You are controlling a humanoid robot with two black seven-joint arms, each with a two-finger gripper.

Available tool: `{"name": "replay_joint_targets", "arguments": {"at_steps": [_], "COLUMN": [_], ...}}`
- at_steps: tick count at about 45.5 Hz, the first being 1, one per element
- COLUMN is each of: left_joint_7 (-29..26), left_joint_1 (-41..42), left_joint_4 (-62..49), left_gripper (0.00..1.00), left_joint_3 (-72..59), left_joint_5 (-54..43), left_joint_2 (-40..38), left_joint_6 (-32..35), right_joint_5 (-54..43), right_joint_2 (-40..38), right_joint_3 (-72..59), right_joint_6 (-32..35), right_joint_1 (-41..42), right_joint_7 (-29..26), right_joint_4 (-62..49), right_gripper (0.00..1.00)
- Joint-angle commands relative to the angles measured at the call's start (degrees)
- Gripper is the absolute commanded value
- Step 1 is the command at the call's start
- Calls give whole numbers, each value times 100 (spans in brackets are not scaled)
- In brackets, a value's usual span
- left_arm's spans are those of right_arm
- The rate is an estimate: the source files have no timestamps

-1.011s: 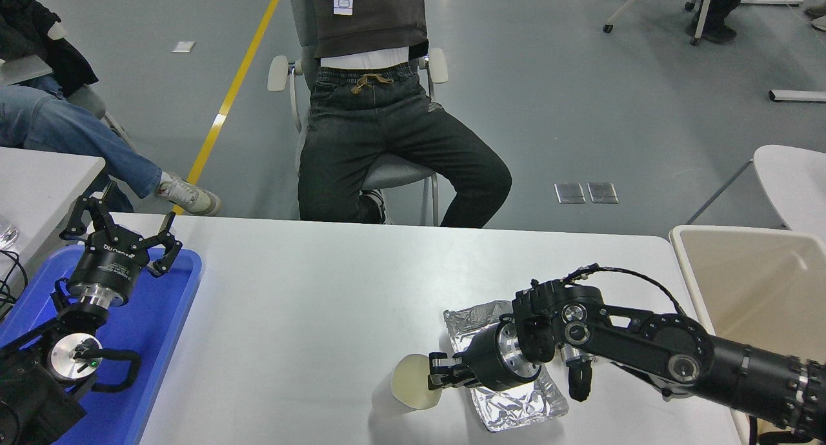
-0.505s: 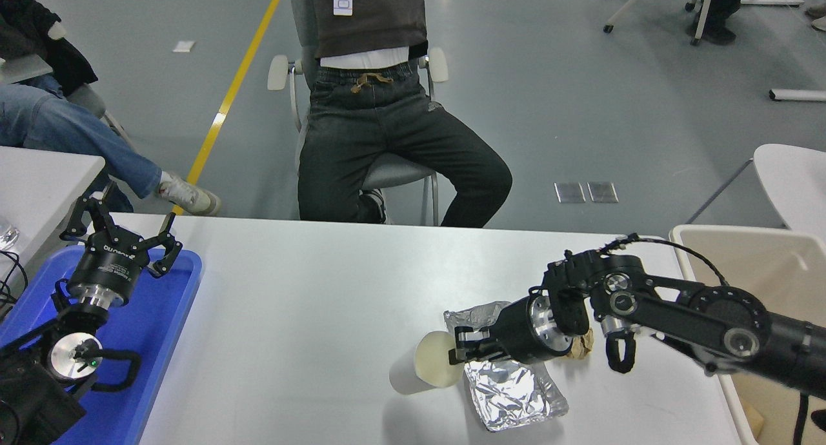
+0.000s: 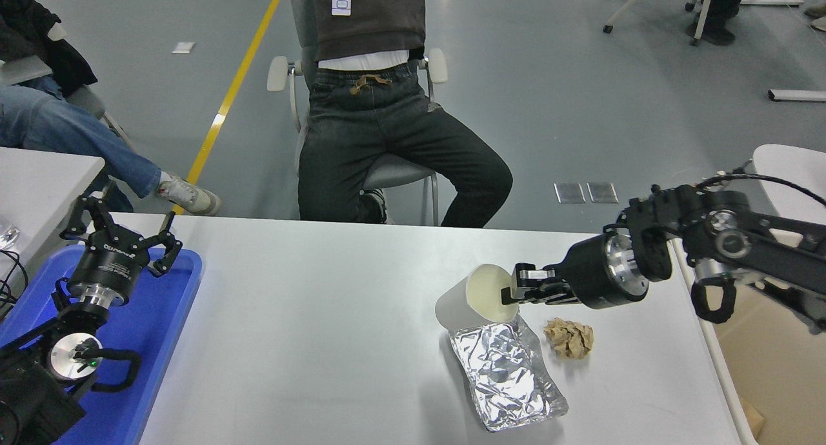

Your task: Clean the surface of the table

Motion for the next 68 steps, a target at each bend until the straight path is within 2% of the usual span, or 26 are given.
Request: {"name": "replay_joint_targets", "arguments": {"at_steps": [1, 21, 50, 68], "left_joint_7": [0, -8, 0, 0], "left_joint_1": [0, 0, 0, 0], "left_joint_4": [-3, 6, -3, -3], "left_gripper": [100, 100, 100, 100], "left_joint_3": [0, 0, 0, 0], "left_joint_5": [8, -1, -1, -1], "left_joint_2": [0, 0, 0, 0], "left_joint_6": [-4, 5, 5, 5], "right_joint_5": [138, 138, 86, 50], "right_joint_2": [-714, -1427, -2745, -2789], "right_joint_3": [197, 504, 390, 267], "right_joint_6": [90, 161, 450, 477], "right_joint_1": [146, 41, -47, -433], "right_joint_7": [3, 56, 1418, 1867], "right_joint_4": [213, 213, -332, -1316], "right_gripper": [0, 0, 0, 0]}}
